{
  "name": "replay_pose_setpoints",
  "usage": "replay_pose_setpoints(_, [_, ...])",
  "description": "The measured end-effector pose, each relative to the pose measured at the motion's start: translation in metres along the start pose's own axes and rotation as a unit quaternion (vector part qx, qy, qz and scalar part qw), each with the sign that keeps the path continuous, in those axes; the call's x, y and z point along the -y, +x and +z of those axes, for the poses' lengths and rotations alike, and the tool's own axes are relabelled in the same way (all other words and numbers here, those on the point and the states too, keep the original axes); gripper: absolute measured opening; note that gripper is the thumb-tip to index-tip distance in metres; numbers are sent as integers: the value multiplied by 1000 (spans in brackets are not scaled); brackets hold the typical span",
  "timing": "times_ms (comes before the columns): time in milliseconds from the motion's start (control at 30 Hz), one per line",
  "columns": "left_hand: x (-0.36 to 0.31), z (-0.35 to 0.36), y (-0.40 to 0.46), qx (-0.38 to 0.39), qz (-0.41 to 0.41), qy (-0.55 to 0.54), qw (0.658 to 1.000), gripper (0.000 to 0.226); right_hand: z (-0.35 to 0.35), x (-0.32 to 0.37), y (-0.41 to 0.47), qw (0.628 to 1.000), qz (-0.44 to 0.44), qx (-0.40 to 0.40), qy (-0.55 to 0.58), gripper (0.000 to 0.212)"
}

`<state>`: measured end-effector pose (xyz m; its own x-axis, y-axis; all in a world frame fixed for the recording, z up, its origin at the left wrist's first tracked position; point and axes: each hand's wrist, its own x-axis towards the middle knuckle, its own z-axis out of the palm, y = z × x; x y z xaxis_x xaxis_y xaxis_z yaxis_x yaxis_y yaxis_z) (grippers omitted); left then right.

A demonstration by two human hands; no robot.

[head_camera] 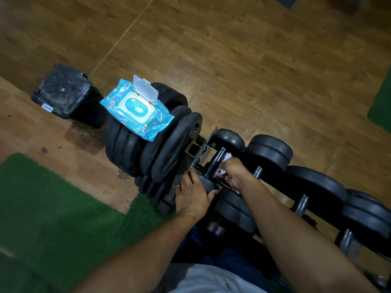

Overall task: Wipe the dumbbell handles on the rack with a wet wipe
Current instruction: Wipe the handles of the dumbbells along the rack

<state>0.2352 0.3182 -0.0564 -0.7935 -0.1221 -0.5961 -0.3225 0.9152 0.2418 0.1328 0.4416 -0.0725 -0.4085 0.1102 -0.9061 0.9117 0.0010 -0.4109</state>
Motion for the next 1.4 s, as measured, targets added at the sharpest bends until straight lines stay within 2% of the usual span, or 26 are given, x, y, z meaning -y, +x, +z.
replay_pose_setpoints(67, [-1, 0, 0, 3, -2, 3, 1000, 111, 0, 1, 2, 994, -2, -25, 104, 35])
replay_pose_setpoints(133, [0, 0, 0, 5, -1, 0, 1000, 111, -1, -4, 3, 992, 17, -17, 127, 34])
replay_pose_setpoints(300, [7, 1, 3, 12, 4, -48, 999, 112, -4, -14, 0, 996, 32, 77, -43, 24])
replay_pose_setpoints(433, [11, -5, 8, 40, 2, -59, 997, 112, -4, -6, -1, 991, 32, 86, -95, 21])
replay_pose_setpoints(600, [14, -13, 12, 61, -3, -58, 996, 113, 3, -8, -1, 996, 52, 66, 13, 24])
replay_pose_setpoints(767, [13, -9, 10, 50, -1, -51, 997, 113, 4, -7, -4, 989, 44, 22, 141, 18])
replay_pose_setpoints(933, [12, -1, 9, 15, -2, -49, 999, 113, -2, -13, -15, 999, -16, 21, 35, 14])
replay_pose_setpoints(1033, [6, 4, 2, -13, 3, -49, 999, 112, -12, -2, -17, 984, -147, -27, -100, 20])
replay_pose_setpoints(1100, [1, 7, -2, -27, 2, -56, 998, 112, -15, 11, -11, 923, -277, -93, -250, 32])
replay_pose_setpoints(1133, [0, 9, -4, -28, 1, -60, 998, 111, -15, 19, -8, 872, -344, -110, -332, 35])
replay_pose_setpoints(1200, [-2, 10, -6, -26, 0, -62, 998, 110, -11, 26, -3, 733, -429, -108, -517, 35])
replay_pose_setpoints(1267, [-2, 9, -5, -16, 0, -63, 998, 109, -3, 26, -7, 624, -421, -83, -652, 29])
replay_pose_setpoints(1300, [-2, 8, -5, -10, -1, -64, 998, 108, 1, 24, -10, 583, -413, -75, -696, 27])
replay_pose_setpoints(1333, [-1, 7, -4, -5, -1, -64, 998, 108, 4, 23, -11, 550, -408, -70, -726, 25])
replay_pose_setpoints(1400, [0, 5, -2, 7, -2, -62, 998, 108, 6, 24, -13, 518, -390, -72, -758, 20])
